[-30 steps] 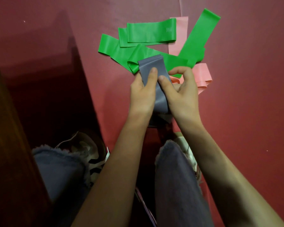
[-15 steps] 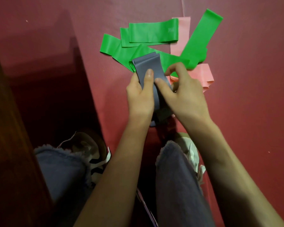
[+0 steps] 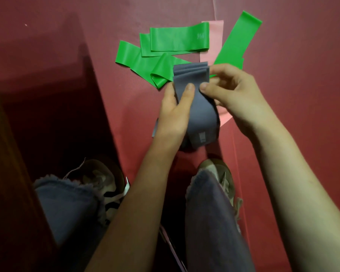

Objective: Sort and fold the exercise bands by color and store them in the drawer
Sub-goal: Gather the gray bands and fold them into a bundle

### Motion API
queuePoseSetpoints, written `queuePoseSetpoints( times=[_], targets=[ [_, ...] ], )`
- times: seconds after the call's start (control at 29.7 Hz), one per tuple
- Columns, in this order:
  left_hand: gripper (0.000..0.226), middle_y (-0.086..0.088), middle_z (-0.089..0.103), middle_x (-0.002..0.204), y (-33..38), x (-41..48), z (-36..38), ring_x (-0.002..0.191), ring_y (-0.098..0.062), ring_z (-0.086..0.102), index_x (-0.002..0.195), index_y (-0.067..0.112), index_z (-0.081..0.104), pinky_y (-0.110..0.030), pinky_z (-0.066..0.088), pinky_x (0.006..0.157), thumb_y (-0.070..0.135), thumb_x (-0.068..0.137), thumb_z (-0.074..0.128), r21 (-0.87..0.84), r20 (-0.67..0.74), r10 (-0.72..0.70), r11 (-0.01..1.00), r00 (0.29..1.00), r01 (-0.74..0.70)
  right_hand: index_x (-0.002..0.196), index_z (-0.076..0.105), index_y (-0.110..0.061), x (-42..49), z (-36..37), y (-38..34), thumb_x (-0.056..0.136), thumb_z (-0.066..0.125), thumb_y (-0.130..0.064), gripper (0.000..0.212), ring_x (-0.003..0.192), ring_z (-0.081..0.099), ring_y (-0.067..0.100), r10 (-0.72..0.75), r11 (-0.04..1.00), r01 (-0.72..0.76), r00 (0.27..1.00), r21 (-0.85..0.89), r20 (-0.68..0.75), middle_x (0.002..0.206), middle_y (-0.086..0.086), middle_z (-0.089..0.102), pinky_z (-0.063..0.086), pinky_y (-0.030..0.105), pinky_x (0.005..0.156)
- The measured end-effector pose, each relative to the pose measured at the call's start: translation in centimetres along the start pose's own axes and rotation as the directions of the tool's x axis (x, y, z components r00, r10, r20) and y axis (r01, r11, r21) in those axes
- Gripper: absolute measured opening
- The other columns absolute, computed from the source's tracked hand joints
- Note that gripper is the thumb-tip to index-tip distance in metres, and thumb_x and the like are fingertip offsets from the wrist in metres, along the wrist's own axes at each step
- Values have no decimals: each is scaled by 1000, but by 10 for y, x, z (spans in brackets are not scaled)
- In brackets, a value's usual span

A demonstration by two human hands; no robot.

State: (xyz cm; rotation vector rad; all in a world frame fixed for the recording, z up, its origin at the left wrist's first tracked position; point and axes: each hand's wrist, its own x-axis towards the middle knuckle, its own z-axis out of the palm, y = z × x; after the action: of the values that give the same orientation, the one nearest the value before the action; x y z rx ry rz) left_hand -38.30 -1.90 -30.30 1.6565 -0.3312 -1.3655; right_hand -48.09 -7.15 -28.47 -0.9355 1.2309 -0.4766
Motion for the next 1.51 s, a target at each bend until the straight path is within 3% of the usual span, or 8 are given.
queuePoseSetpoints(
  times=[0.13, 0.5, 0.71, 0.87, 1.01, 1.14, 1.35, 1.51],
  targets=[
    [13, 2, 62, 89, 0, 1, 2, 77, -6, 62, 97, 18, 54, -23, 51, 81, 12, 85, 55, -37, 150, -73, 996, 986, 80, 80, 54, -24, 2, -12, -4, 80, 61, 2, 27, 47, 47, -6, -55, 998, 55, 998, 12, -31, 47, -16, 54, 41, 9, 50],
    [8, 14, 56, 80, 10, 1, 3, 64, 15, 53, 91, 18, 54, -8, 43, 71, 15, 87, 48, 163, 83, 143, 974, 986, -155, 84, 57, -21, 3, -10, -8, 68, 62, -4, 23, 72, 59, -1, -228, 968, 231, 973, 95, -43, 69, -19, 65, 49, 18, 76],
    [5, 10, 69, 74, 21, -5, 8, 74, -2, 64, 86, 18, 59, -17, 51, 72, 16, 83, 56, -131, 260, 39, 991, 965, -5, 80, 69, -32, 1, -14, -21, 67, 65, -17, 20, 86, 58, 9, -300, 945, 308, 950, 108, -88, 80, -14, 67, 50, 32, 83],
    [40, 6, 65, 96, 38, -8, 17, 91, -6, 62, 102, 21, 53, -24, 50, 86, 12, 66, 67, -197, 320, 138, 977, 937, -76, 93, 58, -20, -1, -7, -46, 76, 60, -6, 22, 84, 58, 2, -411, 892, 423, 906, 160, -103, 82, -13, 65, 48, 25, 84],
    [74, -14, 61, 104, 48, -4, 28, 95, -21, 61, 121, -5, 41, -31, 52, 83, 18, 56, 67, -240, 277, 137, 968, 951, -70, 94, 53, -14, -5, 2, -58, 80, 51, 0, 20, 79, 56, -1, -425, 874, 434, 901, 220, -91, 86, -7, 58, 48, 22, 81],
    [35, -11, 65, 93, 41, -3, 23, 90, -24, 62, 96, 12, 63, -37, 51, 80, 4, 62, 65, -256, 352, 148, 965, 924, -57, 92, 51, -13, -6, 11, -57, 79, 50, 1, 20, 76, 55, -3, -393, 875, 410, 912, 257, -117, 82, -8, 57, 46, 15, 78],
    [18, 11, 69, 72, 38, -9, 19, 73, -3, 64, 83, 20, 62, -18, 52, 68, 7, 70, 59, -204, 370, 106, 978, 923, -30, 91, 51, -15, -6, 5, -62, 80, 51, 1, 20, 72, 54, -5, -427, 872, 437, 900, 222, -93, 82, -10, 56, 44, 14, 74],
    [11, 2, 66, 79, 40, -10, 17, 78, -13, 62, 83, 19, 62, -30, 50, 78, 18, 73, 56, -92, 408, 12, 995, 913, 28, 86, 55, -25, -2, -9, -53, 76, 61, -5, 24, 83, 56, 1, -440, 883, 443, 896, 157, -56, 85, -12, 61, 44, 19, 81]
  ],
)
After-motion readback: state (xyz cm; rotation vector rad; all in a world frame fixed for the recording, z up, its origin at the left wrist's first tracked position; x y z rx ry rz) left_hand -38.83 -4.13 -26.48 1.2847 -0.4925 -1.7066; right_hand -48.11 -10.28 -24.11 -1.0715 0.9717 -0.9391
